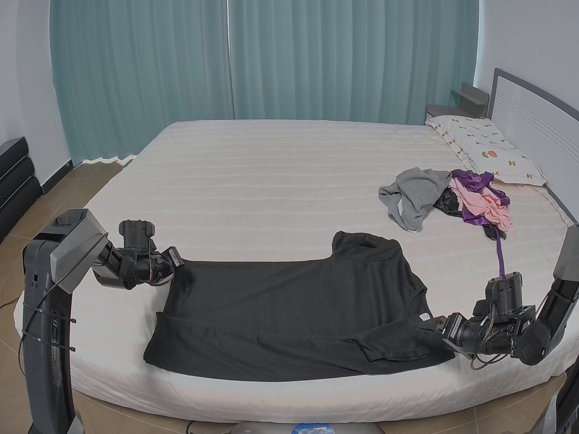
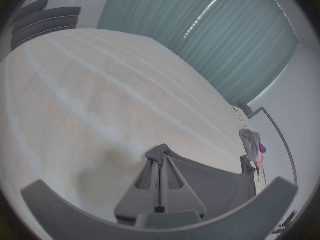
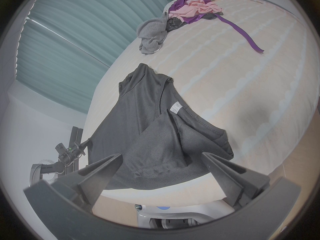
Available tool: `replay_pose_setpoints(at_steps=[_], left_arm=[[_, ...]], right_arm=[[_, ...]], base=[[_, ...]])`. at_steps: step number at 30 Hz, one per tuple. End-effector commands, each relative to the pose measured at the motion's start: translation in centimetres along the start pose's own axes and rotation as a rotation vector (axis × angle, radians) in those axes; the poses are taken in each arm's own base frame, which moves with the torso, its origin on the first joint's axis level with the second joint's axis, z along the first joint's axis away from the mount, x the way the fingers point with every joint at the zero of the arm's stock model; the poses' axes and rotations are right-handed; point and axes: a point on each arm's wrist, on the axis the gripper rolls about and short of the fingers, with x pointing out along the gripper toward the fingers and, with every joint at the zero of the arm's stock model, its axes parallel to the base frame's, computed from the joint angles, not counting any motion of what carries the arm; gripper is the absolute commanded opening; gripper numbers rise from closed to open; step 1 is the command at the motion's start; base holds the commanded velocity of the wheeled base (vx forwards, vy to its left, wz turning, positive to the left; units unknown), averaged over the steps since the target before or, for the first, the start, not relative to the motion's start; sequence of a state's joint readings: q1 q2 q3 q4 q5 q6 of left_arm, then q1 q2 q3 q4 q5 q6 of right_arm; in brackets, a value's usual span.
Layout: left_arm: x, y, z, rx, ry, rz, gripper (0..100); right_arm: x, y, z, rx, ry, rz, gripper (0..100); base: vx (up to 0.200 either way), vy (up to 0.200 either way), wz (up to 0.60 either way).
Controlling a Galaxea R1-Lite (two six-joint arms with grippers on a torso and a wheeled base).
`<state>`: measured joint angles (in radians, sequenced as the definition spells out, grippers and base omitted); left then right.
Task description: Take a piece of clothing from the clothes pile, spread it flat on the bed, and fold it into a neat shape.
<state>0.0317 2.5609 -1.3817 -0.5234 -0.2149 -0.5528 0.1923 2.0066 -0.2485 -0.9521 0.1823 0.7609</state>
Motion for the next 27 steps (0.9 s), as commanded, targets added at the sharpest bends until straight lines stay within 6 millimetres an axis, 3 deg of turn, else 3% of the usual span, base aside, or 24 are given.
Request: replay_pose_setpoints(at_steps=[1,20,21,27], left_arm=[[0.7,0.1,0.8,-0.023,-0.050,0.023,0],[0.8,-0.1,1.3,-0.080,-0.077,0.036,0],[0.8,-0.1,1.3,-0.081,-0.075,0.036,100],[-0.1,-0.1,1.7,-0.118,-0.085,0.033,100]], right_arm=[[0.0,0.0,0.0,0.000,-0.002,-0.001,100],[0.0,-0.1,0.1,0.003,-0.005,-0.002,100],[0.0,-0.1,0.1,0.004,-0.004,-0.003,100],[0.0,0.0,0.1,0.003,-0.007,-0.001,100]], base=[[0.000,0.000,0.00],[0.000,0.000,0.00],[0.000,0.000,0.00],[0.000,0.000,0.00]])
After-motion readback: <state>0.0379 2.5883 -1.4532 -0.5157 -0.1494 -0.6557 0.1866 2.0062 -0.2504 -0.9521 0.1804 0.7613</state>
